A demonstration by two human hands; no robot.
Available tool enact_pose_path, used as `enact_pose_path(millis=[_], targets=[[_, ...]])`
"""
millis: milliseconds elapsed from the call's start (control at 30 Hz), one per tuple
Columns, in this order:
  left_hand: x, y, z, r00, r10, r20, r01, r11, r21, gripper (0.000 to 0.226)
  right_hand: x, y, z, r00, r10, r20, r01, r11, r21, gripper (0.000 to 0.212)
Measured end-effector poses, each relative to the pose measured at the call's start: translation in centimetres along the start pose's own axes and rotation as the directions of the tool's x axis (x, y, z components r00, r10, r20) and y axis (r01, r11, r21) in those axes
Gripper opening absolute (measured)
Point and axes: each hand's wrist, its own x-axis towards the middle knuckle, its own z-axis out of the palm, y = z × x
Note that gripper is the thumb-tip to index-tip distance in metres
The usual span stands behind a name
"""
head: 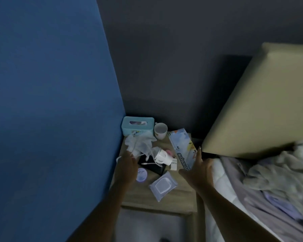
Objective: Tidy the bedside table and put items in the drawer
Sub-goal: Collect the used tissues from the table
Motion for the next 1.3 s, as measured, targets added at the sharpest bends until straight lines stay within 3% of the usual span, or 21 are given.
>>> enact_pose_path(millis=[200,367,567,700,833,1000,1300], targets=[[3.9,-4.1,8.2,0.975,-0.188,0.121,0.170,0.975,0.145,0.020,8.5,2.6,5.9,0.996,0.041,0.078,-0.037,0.998,-0.045,0.117],[6.3,-6.6,11.9,0.951,-0.264,0.163,0.217,0.942,0.257,0.033,12.9,3.8,10.0,0.993,0.088,0.082,-0.085,0.996,-0.033,0.106],[6.2,-9.9,13.8,0.946,-0.249,0.208,0.180,0.936,0.302,0.072,15.2,5.5,13.6,0.977,0.087,0.197,-0.056,0.986,-0.155,0.107],[5.0,-10.6,13.7,0.869,-0.385,0.311,0.278,0.899,0.338,0.090,15.0,5.6,14.3,0.965,0.056,0.257,0.023,0.956,-0.293,0.104],[4.5,-10.8,11.5,0.878,-0.356,0.319,0.274,0.922,0.275,0.084,14.7,4.0,13.0,0.955,-0.009,0.297,0.130,0.911,-0.391,0.091],[4.6,-8.3,5.6,0.921,-0.248,0.300,0.187,0.958,0.219,0.041,13.8,-1.2,9.4,0.938,-0.099,0.332,0.236,0.885,-0.402,0.074],[4.9,-5.9,1.1,0.965,-0.192,0.177,0.156,0.968,0.196,0.046,13.3,-5.6,7.5,0.905,-0.231,0.357,0.338,0.901,-0.271,0.072]])
